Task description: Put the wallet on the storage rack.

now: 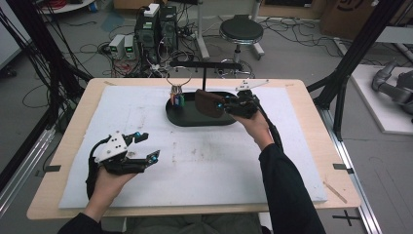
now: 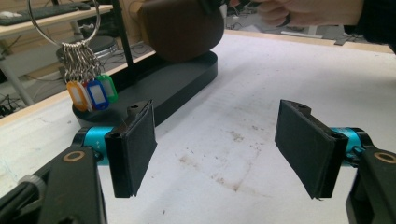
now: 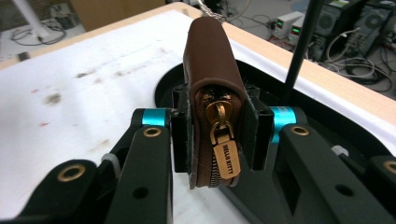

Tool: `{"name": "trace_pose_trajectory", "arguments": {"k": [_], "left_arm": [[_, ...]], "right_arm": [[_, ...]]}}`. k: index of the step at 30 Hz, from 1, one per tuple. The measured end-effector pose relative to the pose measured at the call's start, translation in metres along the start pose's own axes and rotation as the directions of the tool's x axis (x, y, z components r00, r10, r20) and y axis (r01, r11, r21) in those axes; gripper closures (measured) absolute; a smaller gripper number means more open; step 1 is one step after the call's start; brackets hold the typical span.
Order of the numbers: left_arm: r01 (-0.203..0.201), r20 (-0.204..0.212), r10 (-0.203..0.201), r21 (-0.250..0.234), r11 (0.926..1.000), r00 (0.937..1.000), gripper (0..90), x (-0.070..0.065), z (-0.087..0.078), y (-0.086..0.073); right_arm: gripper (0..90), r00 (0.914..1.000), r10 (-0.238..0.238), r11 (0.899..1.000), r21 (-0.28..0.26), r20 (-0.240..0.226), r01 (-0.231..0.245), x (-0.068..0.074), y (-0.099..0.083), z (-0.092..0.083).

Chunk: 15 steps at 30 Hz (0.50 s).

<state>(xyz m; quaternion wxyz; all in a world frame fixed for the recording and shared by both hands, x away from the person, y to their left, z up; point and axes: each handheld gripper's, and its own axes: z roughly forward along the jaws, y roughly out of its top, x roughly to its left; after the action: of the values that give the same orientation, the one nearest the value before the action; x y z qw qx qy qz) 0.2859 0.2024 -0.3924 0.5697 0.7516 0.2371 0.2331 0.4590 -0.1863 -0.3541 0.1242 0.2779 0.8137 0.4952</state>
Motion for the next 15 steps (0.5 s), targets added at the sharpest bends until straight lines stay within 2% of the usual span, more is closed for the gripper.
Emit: {"name": "trace_pose_trajectory", "arguments": {"k": [5,9,15], "left_arm": [[0.0,0.006,0.0,0.006,1.0,1.0,28.9,-0.003,0.001,-0.002],[-0.007,0.006,0.007,0.008,0.9999,1.0,28.9,-0.005,0.001,-0.002],[-0.003,0.01,0.003,0.014,0.9999,0.9999,28.9,-0.005,0.002,-0.004]], "right_arm": [[69.9,0.999,0.013,1.0,0.022,0.043,-0.013,-0.002,-0.004,0.022],[69.8,0.9983,0.025,0.999,0.039,0.053,-0.027,-0.006,-0.01,0.039],[69.8,0.9956,0.054,0.998,0.028,0.077,-0.056,-0.012,-0.018,0.056]]}}
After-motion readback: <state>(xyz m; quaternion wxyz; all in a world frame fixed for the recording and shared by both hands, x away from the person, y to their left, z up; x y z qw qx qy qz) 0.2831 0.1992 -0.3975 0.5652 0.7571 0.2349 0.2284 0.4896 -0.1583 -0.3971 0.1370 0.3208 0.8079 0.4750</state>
